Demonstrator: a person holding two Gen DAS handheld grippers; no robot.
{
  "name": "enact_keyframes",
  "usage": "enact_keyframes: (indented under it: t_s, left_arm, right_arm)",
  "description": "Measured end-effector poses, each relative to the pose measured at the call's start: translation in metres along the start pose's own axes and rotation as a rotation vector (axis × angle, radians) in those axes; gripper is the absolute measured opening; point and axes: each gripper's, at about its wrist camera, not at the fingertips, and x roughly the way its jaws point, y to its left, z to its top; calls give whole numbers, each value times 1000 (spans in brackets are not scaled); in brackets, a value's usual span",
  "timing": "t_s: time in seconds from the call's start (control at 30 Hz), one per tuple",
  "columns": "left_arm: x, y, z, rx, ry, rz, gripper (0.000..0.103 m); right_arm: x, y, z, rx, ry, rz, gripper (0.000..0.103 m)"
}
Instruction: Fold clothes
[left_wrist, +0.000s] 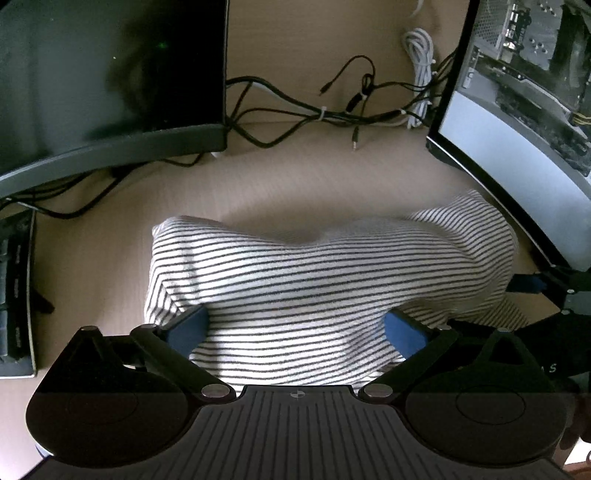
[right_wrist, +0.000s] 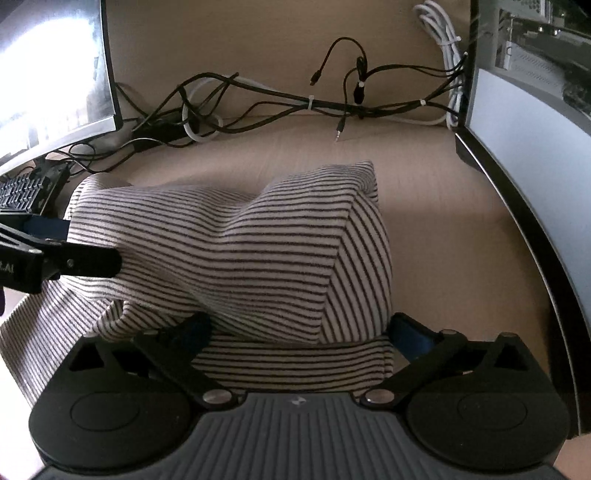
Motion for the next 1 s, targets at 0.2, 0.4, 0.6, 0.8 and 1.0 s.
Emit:
enact_keyframes:
  t_s: [0.2, 0.4, 0.6, 0.8, 1.0]
  left_arm:
    - [0, 0, 0, -23, -2, 2, 103]
    - [-1, -2, 0, -36, 5, 16, 103]
    - [-2, 1, 0, -61, 10, 12, 103]
    - [-2, 1, 0, -69, 3, 19, 103]
    - [-4, 2, 0, -77, 2, 14, 103]
  right_arm:
    - [1, 0, 0, -2, -2, -7, 103]
    - [-1, -4, -5, 63, -59, -12, 103]
    - [-1, -7, -6, 65, -60, -22, 103]
    - [6, 0, 4, -39, 46, -33, 103]
    - [-9, -14, 8, -3, 55, 22, 101]
